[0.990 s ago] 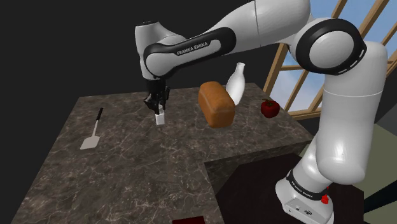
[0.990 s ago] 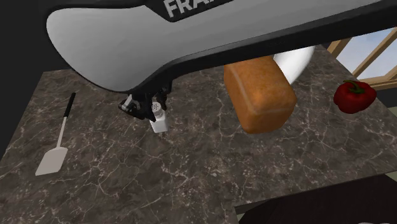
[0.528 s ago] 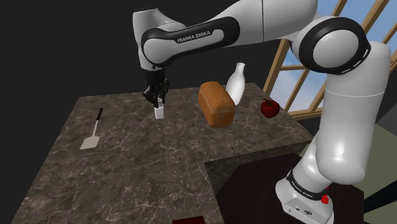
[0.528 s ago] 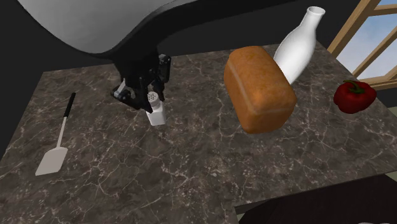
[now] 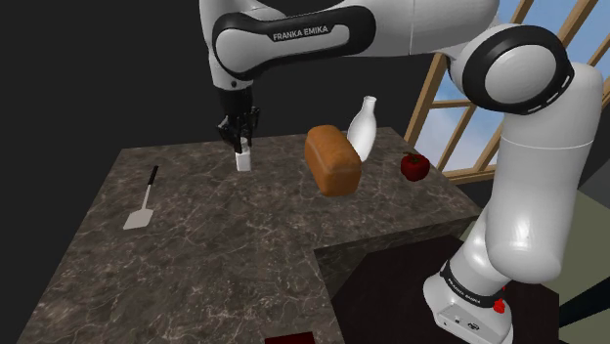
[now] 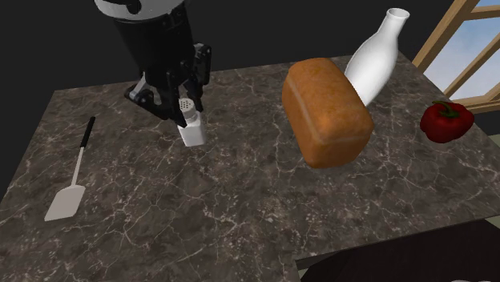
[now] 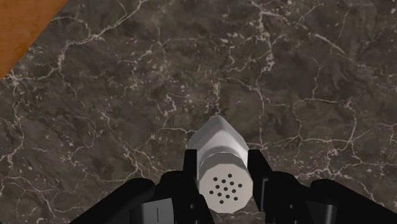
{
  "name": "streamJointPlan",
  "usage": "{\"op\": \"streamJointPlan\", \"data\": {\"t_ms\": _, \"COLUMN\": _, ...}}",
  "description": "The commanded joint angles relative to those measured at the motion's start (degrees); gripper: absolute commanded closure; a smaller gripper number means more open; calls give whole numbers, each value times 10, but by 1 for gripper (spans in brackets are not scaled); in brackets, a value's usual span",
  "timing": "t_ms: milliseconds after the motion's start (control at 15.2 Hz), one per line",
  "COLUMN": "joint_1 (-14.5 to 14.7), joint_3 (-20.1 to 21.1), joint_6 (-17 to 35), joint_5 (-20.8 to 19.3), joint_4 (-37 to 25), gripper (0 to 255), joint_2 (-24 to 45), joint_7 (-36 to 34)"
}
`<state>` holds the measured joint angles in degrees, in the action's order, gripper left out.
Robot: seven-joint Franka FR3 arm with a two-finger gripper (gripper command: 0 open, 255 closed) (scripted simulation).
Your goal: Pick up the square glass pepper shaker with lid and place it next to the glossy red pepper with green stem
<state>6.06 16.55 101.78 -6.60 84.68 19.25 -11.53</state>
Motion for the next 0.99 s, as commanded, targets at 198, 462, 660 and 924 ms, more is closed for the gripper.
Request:
{"op": "streamJointPlan", "data": {"t_ms": 198, "joint_1": 2, "joint_3": 1, "joint_6": -40, "joint_5": 1, "joint_4": -40, "gripper": 255, "joint_2": 0, "joint_7": 1}}
{"op": "streamJointPlan", "data": {"t_ms": 462, "joint_1": 4, "joint_3": 1, "joint_6": -64, "joint_5": 0, "joint_4": -66, "gripper": 255, "joint_2": 3, "joint_7": 2}}
{"op": "streamJointPlan", "data": {"t_ms": 660, "joint_1": -23, "joint_3": -3, "joint_6": -32, "joint_5": 21, "joint_4": 38, "gripper": 255, "joint_2": -73, "joint_7": 28}}
{"op": "streamJointPlan", "data": {"t_ms": 924, "joint_1": -51, "joint_3": -15, "joint_6": -3, "joint_5": 46, "joint_4": 153, "gripper": 255, "joint_2": -164, "joint_7": 68}}
